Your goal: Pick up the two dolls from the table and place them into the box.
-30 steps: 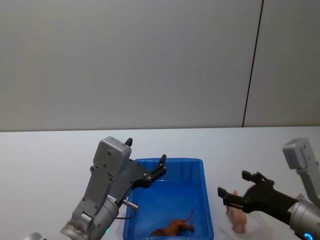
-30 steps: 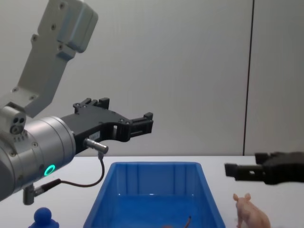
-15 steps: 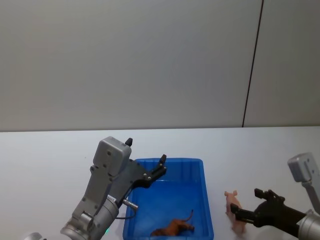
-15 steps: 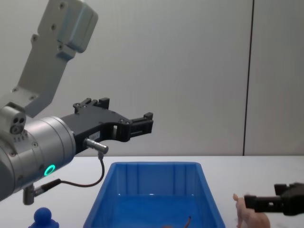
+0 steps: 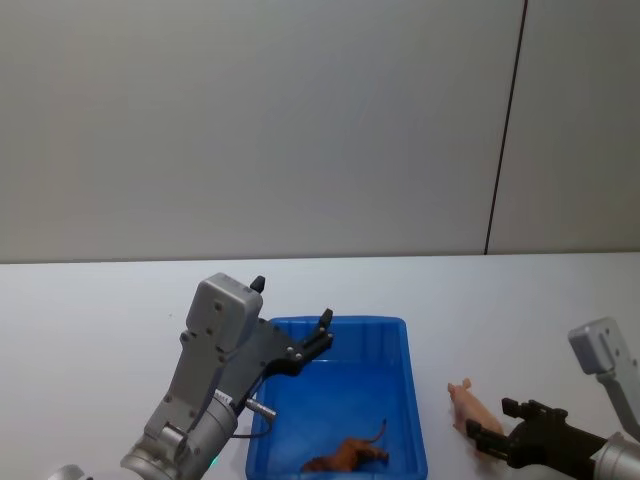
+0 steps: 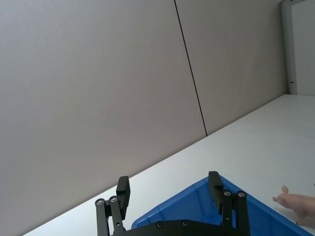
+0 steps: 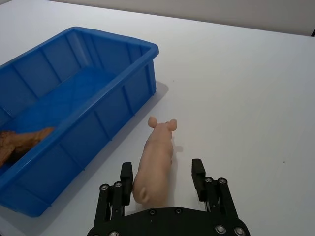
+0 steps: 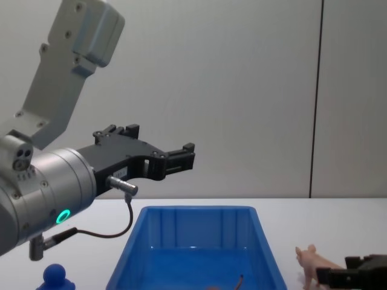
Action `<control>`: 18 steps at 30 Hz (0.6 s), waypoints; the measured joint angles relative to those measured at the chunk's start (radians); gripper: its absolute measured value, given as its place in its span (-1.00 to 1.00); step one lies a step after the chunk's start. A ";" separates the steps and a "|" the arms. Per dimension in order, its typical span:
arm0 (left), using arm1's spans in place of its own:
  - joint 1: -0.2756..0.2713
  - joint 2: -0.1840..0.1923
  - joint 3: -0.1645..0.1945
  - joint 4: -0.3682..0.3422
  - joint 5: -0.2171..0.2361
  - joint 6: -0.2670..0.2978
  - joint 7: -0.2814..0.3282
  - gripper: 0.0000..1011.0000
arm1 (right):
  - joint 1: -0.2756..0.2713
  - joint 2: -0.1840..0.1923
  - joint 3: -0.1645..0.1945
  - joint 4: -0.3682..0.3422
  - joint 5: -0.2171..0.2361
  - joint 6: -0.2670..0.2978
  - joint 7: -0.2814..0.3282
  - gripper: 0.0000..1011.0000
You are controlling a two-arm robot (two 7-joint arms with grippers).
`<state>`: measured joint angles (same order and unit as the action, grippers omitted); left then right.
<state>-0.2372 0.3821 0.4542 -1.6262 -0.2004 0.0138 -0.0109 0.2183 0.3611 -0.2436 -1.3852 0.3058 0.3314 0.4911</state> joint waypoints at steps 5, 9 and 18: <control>0.000 0.000 0.000 0.000 0.000 0.000 0.000 0.98 | 0.007 -0.003 -0.003 0.013 0.004 0.013 0.010 0.22; 0.000 0.000 0.000 0.000 0.000 0.000 0.000 0.98 | 0.014 -0.005 -0.005 0.025 0.005 0.023 0.020 -0.02; 0.000 0.000 0.000 0.000 0.000 0.000 0.000 0.98 | 0.024 -0.006 -0.008 0.036 0.006 0.025 0.027 -0.26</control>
<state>-0.2372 0.3821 0.4542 -1.6262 -0.2004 0.0138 -0.0109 0.2424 0.3546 -0.2514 -1.3496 0.3123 0.3566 0.5176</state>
